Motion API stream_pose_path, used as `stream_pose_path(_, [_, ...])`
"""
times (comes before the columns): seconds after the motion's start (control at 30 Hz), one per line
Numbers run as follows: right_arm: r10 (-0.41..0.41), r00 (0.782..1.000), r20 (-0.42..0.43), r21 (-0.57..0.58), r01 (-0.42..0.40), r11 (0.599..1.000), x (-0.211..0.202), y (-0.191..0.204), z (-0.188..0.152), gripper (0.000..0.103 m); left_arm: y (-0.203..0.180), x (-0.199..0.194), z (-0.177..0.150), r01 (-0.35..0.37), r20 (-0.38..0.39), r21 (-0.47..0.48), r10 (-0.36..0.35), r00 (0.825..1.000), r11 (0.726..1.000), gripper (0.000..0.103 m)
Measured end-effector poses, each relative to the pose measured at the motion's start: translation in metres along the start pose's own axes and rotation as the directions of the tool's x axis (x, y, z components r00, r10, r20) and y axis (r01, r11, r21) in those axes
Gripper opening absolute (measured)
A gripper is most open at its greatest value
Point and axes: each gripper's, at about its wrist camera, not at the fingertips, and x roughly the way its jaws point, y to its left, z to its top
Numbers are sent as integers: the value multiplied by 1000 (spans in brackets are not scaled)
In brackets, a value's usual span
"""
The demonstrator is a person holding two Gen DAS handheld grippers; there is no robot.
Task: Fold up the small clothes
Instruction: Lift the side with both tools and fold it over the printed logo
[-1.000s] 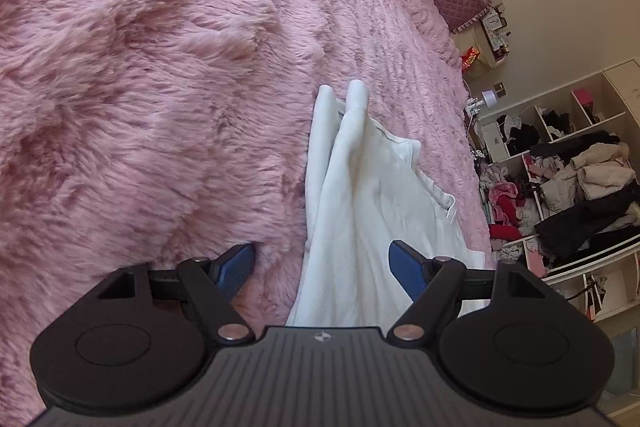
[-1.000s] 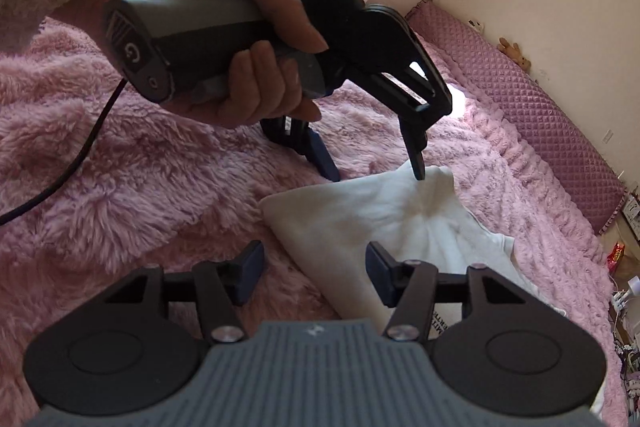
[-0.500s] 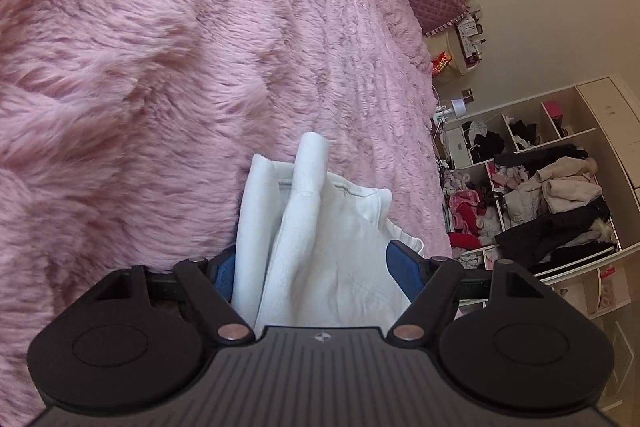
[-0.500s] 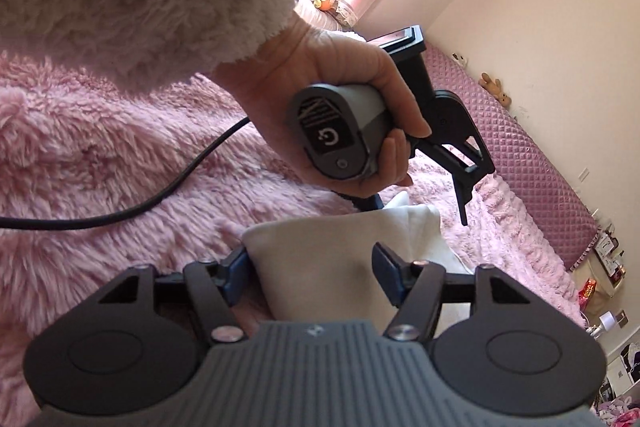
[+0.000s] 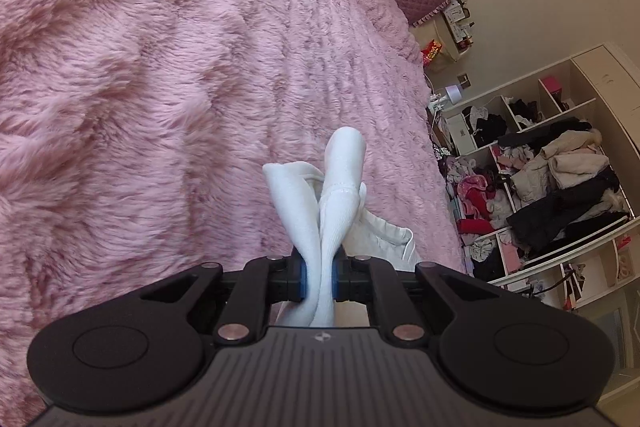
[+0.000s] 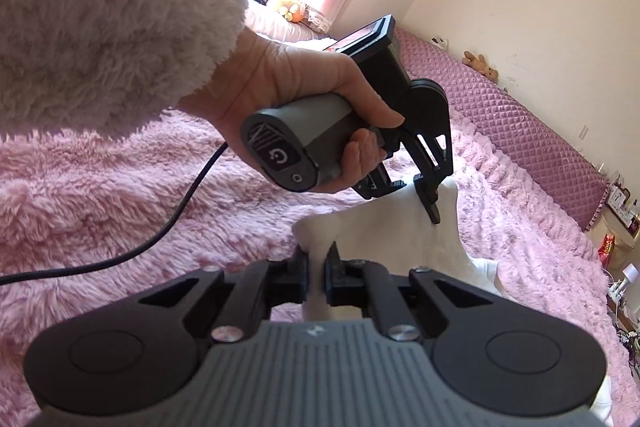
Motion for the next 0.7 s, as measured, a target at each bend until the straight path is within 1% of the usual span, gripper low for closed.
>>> stream_pose_path(0.1, [-21,1000,18,56,20,998,-13,-13,4,1,-23,-1,2,-29,0,28,29,1000,999,11])
stream_pose_path(0.2, [-49,998,37,106,45,993,-30,-29,8,0,-42,0,1,-26,0,40,26,1000,999,11])
stream_pose_path(0.37, [-111,992,54,179,100,979,-60,-62,6,0,-81,14,-1,-15,1,77,15,1000,997,11])
stream_pose_path(0.53, [-186,981,53,270,166,948,-86,-95,-5,0,-114,34,-9,-32,-5,92,33,999,995,11])
stream_pose_path(0.7, [-247,969,17,344,226,911,-111,-129,-23,0,-149,61,-20,-35,-32,121,40,999,992,11])
